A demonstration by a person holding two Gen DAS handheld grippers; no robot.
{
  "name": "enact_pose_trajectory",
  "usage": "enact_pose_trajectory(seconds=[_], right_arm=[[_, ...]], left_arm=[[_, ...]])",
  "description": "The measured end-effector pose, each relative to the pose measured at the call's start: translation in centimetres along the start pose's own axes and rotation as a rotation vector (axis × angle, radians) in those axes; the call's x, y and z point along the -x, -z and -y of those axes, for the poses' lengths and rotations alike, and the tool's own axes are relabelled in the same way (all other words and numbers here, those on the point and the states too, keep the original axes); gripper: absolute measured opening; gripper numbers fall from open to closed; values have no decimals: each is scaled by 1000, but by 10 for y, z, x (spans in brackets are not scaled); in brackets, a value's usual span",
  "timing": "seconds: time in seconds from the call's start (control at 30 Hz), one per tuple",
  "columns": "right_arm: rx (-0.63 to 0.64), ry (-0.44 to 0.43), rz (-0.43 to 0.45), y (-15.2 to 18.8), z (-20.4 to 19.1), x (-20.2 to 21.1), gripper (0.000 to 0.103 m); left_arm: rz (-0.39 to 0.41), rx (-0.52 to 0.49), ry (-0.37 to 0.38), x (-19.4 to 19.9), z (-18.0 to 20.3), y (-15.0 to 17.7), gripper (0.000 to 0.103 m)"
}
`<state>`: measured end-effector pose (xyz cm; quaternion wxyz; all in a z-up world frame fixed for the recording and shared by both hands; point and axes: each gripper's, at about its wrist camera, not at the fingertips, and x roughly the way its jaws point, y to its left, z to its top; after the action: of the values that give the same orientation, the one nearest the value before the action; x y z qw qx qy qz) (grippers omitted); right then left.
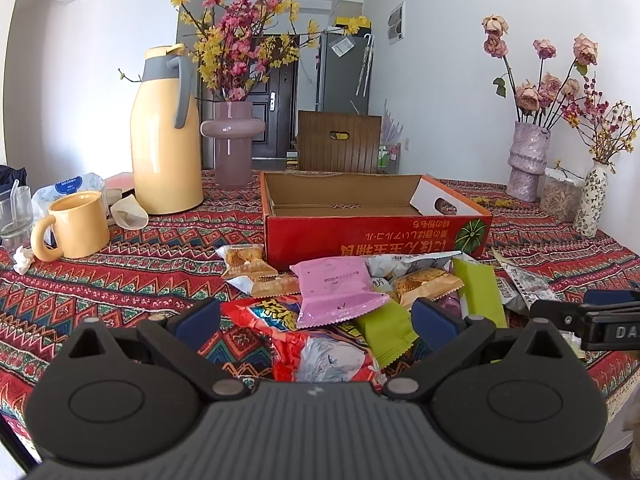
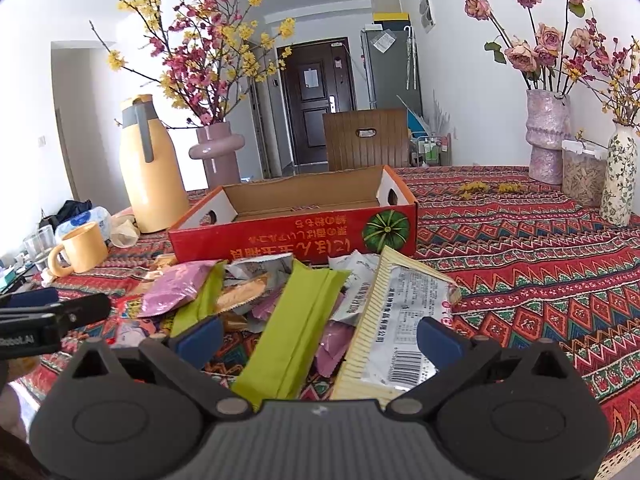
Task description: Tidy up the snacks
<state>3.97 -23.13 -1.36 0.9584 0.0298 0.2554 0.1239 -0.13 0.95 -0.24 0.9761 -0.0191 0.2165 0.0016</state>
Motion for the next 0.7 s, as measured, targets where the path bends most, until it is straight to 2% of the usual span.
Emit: enact_pose_trajectory(seconds=[0.17, 0.33, 0.53, 0.6, 0.7], right_arm=[[-23, 53, -61, 3, 16, -25, 103], [-46, 97, -86, 1, 33, -44, 103], [-89, 102, -144, -4, 58, -67, 94], [-112, 85, -177, -2, 64, -73, 88], [-103, 85, -168, 1, 64, -73, 87]], left_arm=[[-29, 10, -9, -12, -2, 1, 103], [-56, 19, -17, -23, -4, 1, 103], [-86, 39, -29, -32, -8, 1, 103], [-89, 41, -34, -33, -9, 2, 103], [-94, 44, -38, -34, -9, 2, 103]])
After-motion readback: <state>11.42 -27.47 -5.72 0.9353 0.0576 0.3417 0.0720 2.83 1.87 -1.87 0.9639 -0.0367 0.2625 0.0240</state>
